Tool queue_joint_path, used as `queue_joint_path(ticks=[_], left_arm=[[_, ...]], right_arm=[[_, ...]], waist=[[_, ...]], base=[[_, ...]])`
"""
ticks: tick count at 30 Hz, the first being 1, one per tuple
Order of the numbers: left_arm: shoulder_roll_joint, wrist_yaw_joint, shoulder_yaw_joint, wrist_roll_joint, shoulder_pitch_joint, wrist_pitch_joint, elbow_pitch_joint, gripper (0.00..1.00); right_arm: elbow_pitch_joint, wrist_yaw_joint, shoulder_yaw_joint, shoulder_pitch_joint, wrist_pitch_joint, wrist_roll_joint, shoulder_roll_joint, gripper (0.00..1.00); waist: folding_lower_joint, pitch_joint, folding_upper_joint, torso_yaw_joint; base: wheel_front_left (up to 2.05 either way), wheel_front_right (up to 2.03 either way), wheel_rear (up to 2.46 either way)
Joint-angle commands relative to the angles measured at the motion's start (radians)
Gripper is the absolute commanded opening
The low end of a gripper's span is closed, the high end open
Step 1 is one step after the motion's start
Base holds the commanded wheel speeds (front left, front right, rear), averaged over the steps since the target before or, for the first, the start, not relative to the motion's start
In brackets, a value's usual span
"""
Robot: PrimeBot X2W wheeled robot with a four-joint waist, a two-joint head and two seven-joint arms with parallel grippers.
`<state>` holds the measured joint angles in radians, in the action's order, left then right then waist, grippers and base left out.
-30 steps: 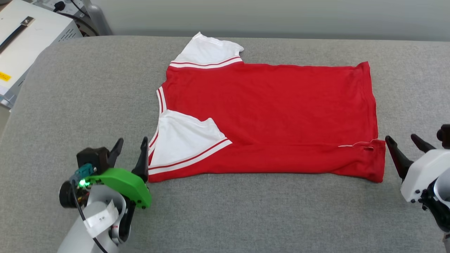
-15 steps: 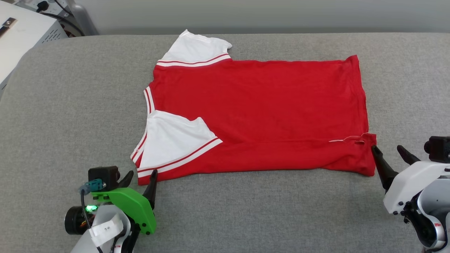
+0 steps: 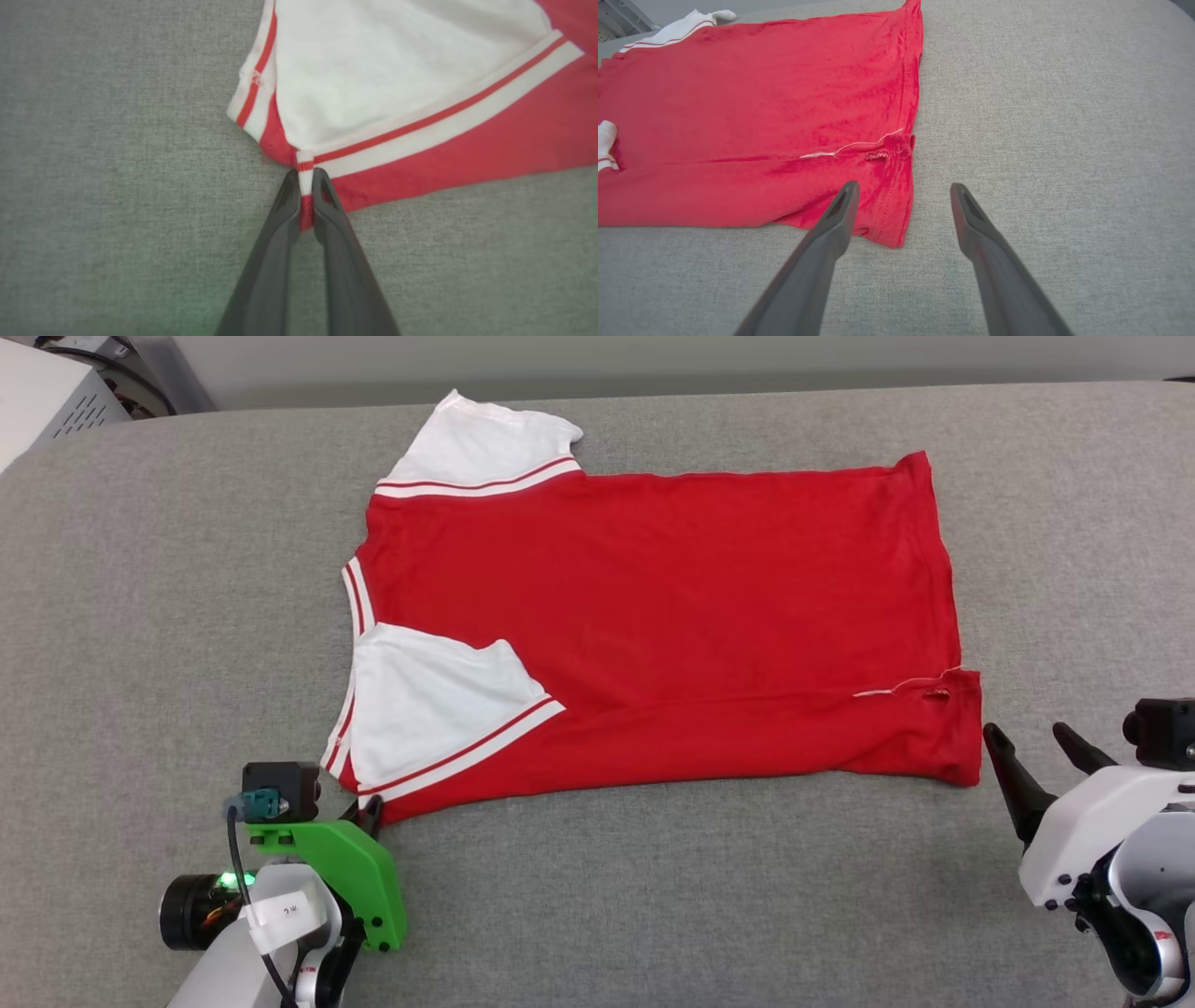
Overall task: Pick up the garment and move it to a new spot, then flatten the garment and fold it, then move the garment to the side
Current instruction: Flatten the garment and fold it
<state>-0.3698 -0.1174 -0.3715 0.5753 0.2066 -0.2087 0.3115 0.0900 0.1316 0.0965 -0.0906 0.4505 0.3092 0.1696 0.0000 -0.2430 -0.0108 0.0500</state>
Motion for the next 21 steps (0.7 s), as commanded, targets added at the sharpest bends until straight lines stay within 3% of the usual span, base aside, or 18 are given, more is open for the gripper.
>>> queue_joint_path(ticks=[1,7,21], left_arm=[[0.016,0.004,-0.021,0.002,-0.038,-0.019,0.037,0.00],[0.023,0.014,-0.003,0.010,-0.019,0.051,-0.080,0.00],[0.004,-0.002,-0.009,0.013,-0.036,0.029,-0.313,0.00]], right_arm=[[-0.002,-0.001,0.001,0.005,0.005,-0.017,0.010,1.00],[-0.054,-0.001,0.036,-0.015,0.079,-0.056,0.004,1.00],[-0.276,-0.001,0.098,-0.087,0.122,-0.104,-0.035,1.00]], waist=[[0.0000,0.014,0.0108,-0.018],[0.0000,0.031,0.0108,-0.081],[0.0000,-0.012,0.0108,-0.154]], base=[[0.00,0.00,0.00],[0.00,0.00,0.00],[0.00,0.00,0.00]])
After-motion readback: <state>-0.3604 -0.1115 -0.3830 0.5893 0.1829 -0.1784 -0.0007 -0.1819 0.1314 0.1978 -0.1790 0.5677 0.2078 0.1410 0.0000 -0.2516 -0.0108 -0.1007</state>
